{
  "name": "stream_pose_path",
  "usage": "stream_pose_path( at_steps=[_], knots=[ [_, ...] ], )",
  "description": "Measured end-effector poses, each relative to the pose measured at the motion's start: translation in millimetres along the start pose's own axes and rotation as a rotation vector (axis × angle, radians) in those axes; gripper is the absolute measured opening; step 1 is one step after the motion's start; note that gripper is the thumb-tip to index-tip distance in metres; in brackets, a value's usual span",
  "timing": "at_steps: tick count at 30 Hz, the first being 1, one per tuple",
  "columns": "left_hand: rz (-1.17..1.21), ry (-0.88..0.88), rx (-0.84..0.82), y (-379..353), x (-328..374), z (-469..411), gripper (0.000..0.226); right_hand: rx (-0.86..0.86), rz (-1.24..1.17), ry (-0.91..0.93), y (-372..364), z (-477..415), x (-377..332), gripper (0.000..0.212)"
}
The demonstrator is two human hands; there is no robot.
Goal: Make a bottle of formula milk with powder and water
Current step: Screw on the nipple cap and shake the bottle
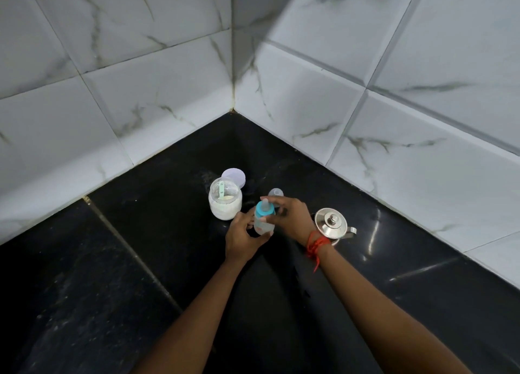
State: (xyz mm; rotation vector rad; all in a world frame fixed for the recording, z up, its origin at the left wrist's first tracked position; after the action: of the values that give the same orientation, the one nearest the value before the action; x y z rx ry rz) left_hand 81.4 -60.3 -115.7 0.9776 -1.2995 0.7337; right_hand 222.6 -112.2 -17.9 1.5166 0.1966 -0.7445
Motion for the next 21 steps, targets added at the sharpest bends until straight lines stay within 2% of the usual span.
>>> stream_pose_path(
  at_steps=[3,6,8,11,13,16,18,21],
  knots=[
    [-0.015,0.009,0.056,-5,8,-1,0.053,0.248,-0.109,-0.148,-13,18,4,0.047],
    [0.013,0.000,0.098,-6,9,0,0.053,0.324,-0.145,-0.165,-17,20,4,0.050],
    [0.094,-0.032,0.046,-9,8,-2,0.062,0.271,-0.139,-0.112,-12,15,7,0.050],
    [0.273,-0.040,-0.163,-12,11,-5,0.076,0.011,-0.122,0.027,-10,5,12,0.059],
    [0.259,-0.029,-0.294,-12,8,-9,0.081,-0.112,-0.007,0.111,-10,-1,16,0.062],
    [0.175,0.025,-0.378,-5,-1,-11,0.072,-0.148,0.085,0.145,-8,-6,15,0.058],
    [0.186,0.053,-0.296,-1,0,-10,0.065,-0.104,0.038,0.093,-5,-3,14,0.056],
    [0.202,0.013,-0.048,1,9,0,0.055,0.067,-0.121,-0.060,-12,10,17,0.051]
  ],
)
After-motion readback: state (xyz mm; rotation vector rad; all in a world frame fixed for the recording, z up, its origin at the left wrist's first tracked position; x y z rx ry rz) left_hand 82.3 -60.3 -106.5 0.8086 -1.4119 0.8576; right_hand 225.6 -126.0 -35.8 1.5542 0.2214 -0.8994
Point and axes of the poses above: each hand's wrist, its own z-axis away from the middle knuckle, its own y-axis out of the back of the hand, x = y × z, the point moved 6 cm from there along -z, towards the middle knuckle, and after that the axes turned 14 degrees about z, right-handed, at the moved point
